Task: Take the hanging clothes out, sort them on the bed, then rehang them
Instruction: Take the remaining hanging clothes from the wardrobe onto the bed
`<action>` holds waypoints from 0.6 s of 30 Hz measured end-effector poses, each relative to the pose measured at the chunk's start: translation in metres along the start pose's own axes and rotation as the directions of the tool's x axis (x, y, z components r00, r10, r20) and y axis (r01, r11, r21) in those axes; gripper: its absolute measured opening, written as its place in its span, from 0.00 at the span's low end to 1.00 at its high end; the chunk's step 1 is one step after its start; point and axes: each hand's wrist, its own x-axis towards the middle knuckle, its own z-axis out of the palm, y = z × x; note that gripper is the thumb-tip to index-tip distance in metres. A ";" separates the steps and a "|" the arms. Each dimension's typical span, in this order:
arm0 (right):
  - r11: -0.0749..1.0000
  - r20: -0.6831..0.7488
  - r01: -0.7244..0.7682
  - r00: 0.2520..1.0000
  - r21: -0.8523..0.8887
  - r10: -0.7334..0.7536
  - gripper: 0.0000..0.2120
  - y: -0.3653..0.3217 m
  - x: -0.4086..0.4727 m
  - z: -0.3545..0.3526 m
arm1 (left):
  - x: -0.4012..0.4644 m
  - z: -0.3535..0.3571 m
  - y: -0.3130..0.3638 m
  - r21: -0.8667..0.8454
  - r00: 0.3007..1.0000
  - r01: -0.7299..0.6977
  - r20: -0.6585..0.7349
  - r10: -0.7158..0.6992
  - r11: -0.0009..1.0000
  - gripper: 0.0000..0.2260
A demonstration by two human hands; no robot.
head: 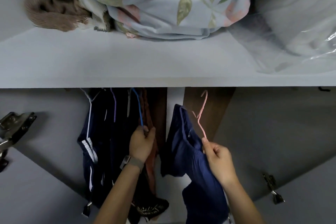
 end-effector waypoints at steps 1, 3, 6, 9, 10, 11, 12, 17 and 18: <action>1.000 0.001 -0.016 1.000 -0.019 0.016 0.22 0.002 -0.003 -0.001 | 0.000 0.000 0.002 0.000 1.000 -0.018 -0.002 0.018 1.000 0.10; 0.998 -0.005 -0.041 0.999 -0.047 0.041 0.22 0.005 -0.006 -0.005 | 0.000 -0.001 0.012 0.028 0.999 -0.052 0.003 0.052 0.998 0.13; 0.997 -0.032 -0.055 0.998 -0.053 0.054 0.22 0.009 -0.011 -0.010 | -0.002 -0.006 0.028 -0.005 0.990 -0.134 0.036 0.134 0.991 0.15; 0.995 -0.066 -0.003 0.998 -0.096 -0.003 0.18 0.013 -0.018 -0.010 | -0.013 -0.010 0.042 0.042 0.960 -0.269 0.084 0.265 0.962 0.16; 0.995 -0.091 0.013 0.996 -0.096 -0.022 0.17 0.015 -0.020 -0.009 | -0.020 -0.009 0.044 0.068 0.950 -0.305 0.086 0.299 0.950 0.16; 0.996 -0.116 0.023 0.993 -0.086 -0.033 0.17 0.015 -0.022 -0.009 | -0.028 -0.007 0.045 0.081 0.941 -0.333 0.087 0.326 0.940 0.17; 0.996 -0.139 0.030 0.989 -0.081 -0.041 0.16 0.014 -0.025 -0.008 | -0.037 -0.003 0.044 0.077 0.936 -0.346 0.095 0.339 0.935 0.18; 1.000 -0.167 -0.001 0.986 0.024 0.004 0.14 0.014 -0.044 -0.009 | -0.076 0.028 0.021 0.008 0.926 -0.311 0.228 0.301 0.950 0.21; 0.993 -0.157 -0.039 0.986 0.110 0.056 0.13 0.015 -0.048 -0.008 | -0.082 0.033 0.016 0.006 0.918 -0.316 0.254 0.305 0.949 0.22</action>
